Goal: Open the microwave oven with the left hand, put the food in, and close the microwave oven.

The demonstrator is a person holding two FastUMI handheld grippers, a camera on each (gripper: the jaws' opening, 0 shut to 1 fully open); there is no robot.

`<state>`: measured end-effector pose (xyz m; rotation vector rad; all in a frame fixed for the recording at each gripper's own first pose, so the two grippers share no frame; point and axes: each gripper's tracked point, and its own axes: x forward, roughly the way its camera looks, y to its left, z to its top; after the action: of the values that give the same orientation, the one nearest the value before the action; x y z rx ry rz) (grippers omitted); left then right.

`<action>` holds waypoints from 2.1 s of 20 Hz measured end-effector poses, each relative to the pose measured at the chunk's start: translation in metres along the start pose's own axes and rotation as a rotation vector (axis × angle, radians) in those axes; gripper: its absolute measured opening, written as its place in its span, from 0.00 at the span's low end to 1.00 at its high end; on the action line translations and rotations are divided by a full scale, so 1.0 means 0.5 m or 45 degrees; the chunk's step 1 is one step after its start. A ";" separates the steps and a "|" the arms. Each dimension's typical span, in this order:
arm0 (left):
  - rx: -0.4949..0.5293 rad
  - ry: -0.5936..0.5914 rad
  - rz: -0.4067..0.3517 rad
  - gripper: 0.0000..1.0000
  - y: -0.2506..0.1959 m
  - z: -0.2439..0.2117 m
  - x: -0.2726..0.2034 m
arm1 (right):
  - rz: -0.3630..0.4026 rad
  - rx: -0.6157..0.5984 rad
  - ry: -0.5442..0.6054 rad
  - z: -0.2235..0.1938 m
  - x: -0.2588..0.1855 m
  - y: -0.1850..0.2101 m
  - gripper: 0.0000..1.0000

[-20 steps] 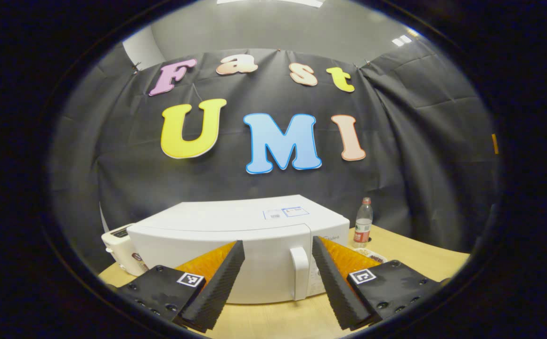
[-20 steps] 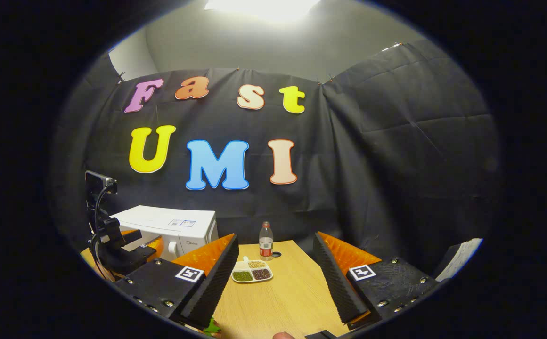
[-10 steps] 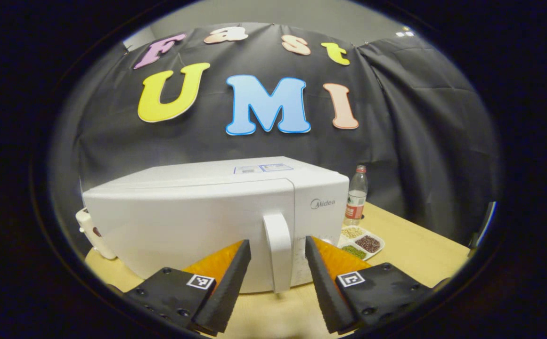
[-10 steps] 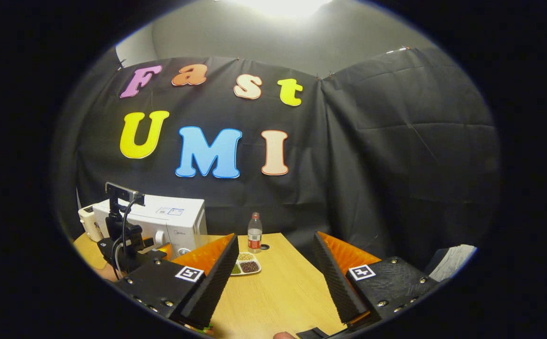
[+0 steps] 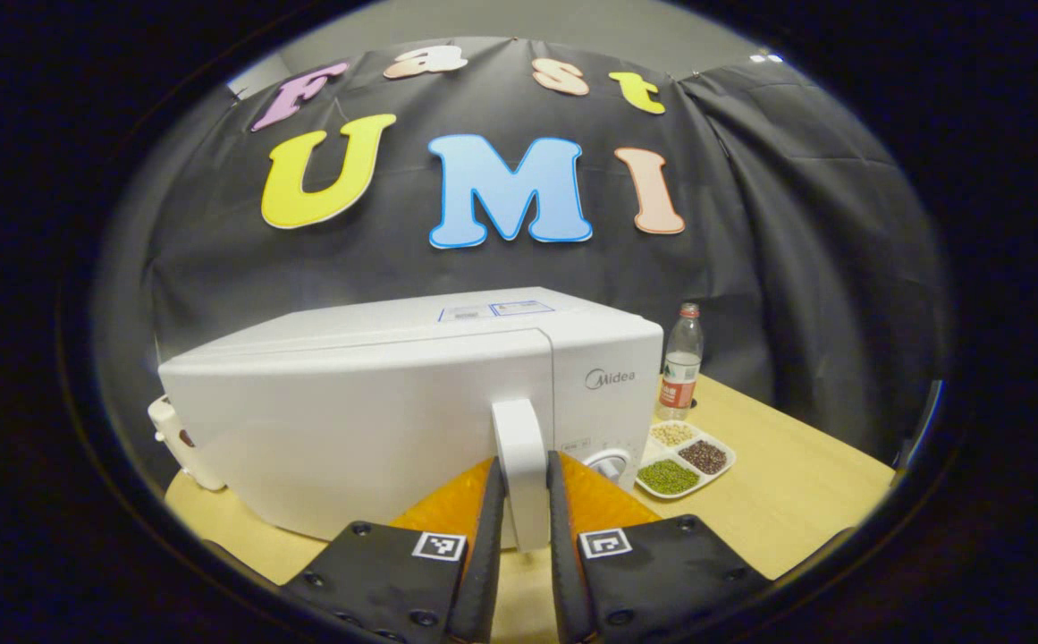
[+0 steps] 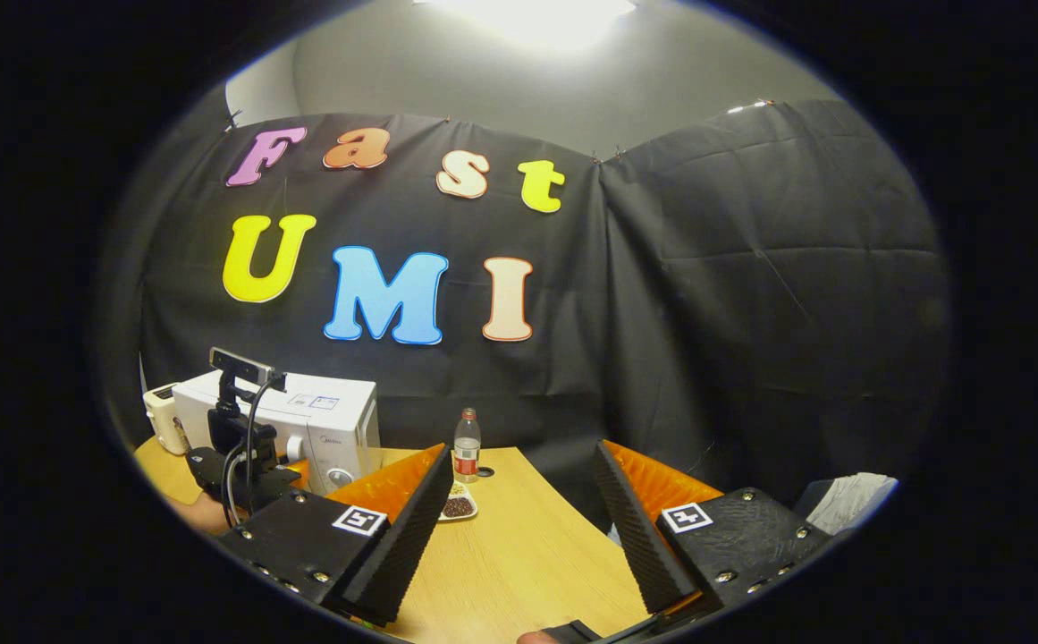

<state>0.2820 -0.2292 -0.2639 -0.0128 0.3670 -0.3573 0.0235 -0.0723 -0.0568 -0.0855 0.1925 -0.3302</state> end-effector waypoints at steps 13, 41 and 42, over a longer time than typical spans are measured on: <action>-0.018 0.024 0.044 0.12 0.001 0.004 -0.012 | 0.019 -0.009 -0.063 0.020 -0.037 -0.057 0.96; 0.036 0.033 0.295 0.10 0.072 -0.101 -0.427 | 0.540 0.091 -0.118 -0.007 -0.131 0.029 0.96; 0.039 0.036 0.287 0.07 0.069 -0.101 -0.425 | 0.534 0.096 -0.113 -0.007 -0.132 0.029 0.96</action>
<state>0.0906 -0.1212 -0.2397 0.0636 0.3866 -0.1404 -0.0341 -0.0371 -0.0504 0.0156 0.1063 0.0845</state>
